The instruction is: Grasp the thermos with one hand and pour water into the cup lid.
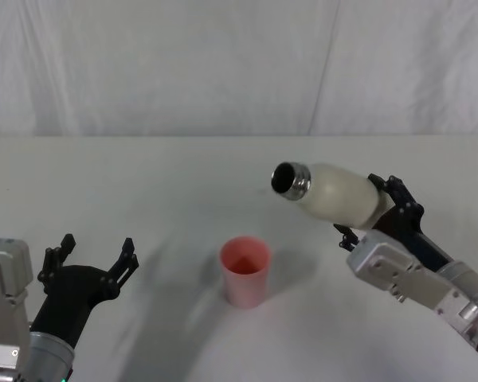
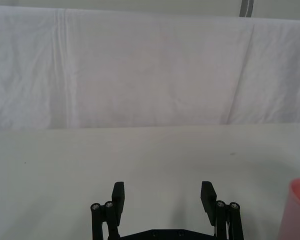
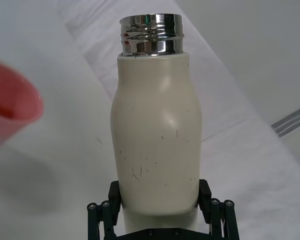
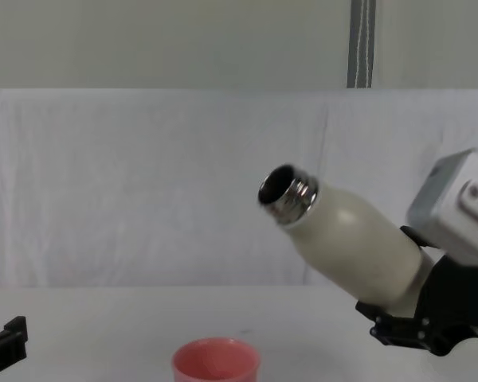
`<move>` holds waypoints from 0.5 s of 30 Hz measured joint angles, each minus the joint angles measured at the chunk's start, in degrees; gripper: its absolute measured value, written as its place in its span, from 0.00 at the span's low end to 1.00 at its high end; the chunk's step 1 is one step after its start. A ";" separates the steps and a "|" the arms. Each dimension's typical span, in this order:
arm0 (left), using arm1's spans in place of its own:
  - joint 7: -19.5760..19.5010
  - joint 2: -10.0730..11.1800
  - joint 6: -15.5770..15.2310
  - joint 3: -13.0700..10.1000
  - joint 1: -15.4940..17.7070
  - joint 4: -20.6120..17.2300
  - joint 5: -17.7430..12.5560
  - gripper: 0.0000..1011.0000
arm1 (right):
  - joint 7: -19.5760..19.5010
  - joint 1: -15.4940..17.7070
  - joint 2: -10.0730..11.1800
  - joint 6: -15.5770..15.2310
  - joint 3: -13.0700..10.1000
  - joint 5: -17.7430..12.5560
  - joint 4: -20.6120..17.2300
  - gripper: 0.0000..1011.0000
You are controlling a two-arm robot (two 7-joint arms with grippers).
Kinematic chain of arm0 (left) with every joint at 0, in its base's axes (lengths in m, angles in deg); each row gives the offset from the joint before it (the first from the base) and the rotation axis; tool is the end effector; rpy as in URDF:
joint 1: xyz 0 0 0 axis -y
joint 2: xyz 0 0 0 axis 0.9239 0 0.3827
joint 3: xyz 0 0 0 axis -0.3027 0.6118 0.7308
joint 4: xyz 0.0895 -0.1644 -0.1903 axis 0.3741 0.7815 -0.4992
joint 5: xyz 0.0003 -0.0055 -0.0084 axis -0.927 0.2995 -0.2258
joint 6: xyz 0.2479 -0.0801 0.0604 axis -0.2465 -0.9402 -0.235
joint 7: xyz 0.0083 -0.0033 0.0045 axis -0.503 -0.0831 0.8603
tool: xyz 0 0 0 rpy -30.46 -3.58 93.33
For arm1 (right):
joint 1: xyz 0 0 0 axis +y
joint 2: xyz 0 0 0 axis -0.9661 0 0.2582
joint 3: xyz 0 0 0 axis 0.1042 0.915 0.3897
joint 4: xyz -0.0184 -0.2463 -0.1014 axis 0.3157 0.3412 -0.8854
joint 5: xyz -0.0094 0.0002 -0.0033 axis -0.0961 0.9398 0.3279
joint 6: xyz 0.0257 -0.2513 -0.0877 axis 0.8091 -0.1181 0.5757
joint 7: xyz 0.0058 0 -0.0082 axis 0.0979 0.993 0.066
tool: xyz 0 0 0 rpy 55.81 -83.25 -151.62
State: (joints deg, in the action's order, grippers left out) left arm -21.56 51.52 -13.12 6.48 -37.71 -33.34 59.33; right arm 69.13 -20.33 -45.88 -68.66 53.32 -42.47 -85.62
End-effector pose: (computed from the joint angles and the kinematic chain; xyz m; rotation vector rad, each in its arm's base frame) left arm 0.2178 0.0363 -0.2633 -0.0380 0.0141 1.4460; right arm 0.2901 0.0137 -0.2338 -0.4792 -0.8146 -0.9735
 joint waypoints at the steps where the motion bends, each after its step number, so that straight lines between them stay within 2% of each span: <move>1: 0.00 0.00 0.00 0.00 0.00 0.00 0.00 0.99 | 0.46 0.36 -0.44 0.45 -0.65 -2.01 -0.02 0.94; 2: 0.00 0.00 0.00 0.00 0.00 0.00 0.00 0.99 | 0.46 0.36 -0.44 0.45 -0.65 -2.01 -0.02 0.94; 4: 0.00 0.00 0.00 0.00 0.00 0.00 0.00 0.99 | 0.91 0.74 -0.84 0.90 -1.22 -4.07 -0.07 0.94; 8: 0.00 0.00 0.00 0.00 0.00 0.00 0.00 0.99 | 2.08 1.92 -2.17 2.04 -3.01 -10.03 -0.27 0.94; 9: 0.00 0.00 0.00 0.00 0.00 0.00 0.00 0.99 | 2.08 1.92 -2.17 2.04 -3.01 -10.03 -0.27 0.94; 15: 0.00 0.00 0.00 0.00 0.00 0.00 0.00 0.99 | 3.26 3.22 -3.70 3.09 -5.01 -16.77 -0.35 0.94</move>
State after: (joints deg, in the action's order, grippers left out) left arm -21.55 51.53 -13.12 6.48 -37.71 -33.34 59.33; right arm 72.38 -17.11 -49.59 -65.57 48.30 -59.25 -85.97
